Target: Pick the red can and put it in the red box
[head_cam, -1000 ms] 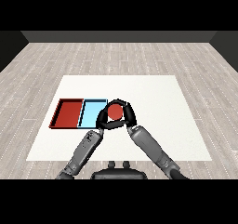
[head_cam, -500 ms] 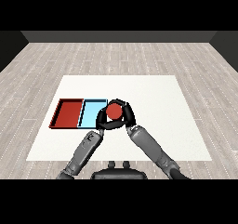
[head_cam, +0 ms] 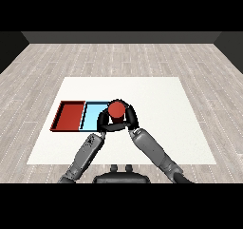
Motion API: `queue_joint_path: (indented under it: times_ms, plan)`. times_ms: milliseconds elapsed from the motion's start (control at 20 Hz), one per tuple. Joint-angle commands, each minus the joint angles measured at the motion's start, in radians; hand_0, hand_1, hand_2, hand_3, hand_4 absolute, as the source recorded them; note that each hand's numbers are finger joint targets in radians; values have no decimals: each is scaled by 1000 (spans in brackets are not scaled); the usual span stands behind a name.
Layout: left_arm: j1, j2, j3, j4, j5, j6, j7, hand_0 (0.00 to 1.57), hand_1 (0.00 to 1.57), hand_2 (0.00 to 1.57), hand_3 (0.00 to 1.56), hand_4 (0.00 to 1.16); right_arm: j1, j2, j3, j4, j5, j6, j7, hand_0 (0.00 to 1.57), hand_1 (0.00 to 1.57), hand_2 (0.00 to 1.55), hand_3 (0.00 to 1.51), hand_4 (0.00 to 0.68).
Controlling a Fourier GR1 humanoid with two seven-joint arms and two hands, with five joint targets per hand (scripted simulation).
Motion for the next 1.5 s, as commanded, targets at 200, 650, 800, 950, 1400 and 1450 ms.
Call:
queue_joint_path:
  times_ms: [200,650,800,950,1400,1450]
  plan:
    - [4,-4,-7,-41,-16,6,-33,1571,1571,1557,1485,1079,14,0,-24,17,51,55,37,0,0,0,0,0]
    - [26,21,66,-40,-75,-25,-21,1571,1571,1571,1501,1131,167,-73,-102,-183,5,105,4,0,0,0,0,0]
    - [43,35,94,-13,-79,-55,-54,1571,1571,1571,1497,1127,217,-106,-141,-286,-22,149,22,0,0,0,0,0]
    - [-38,19,138,16,-106,-16,17,1571,1571,1571,1488,1120,262,-96,-192,-284,-66,165,-54,0,0,0,0,0]
    - [58,194,266,-23,-110,-70,32,1571,1571,1571,1496,1127,516,-169,-334,-454,-176,215,-123,0,0,0,0,0]
    - [23,238,303,-47,-107,-59,116,1571,1571,1571,1505,1125,555,-160,-349,-393,-182,223,-215,0,0,0,0,0]
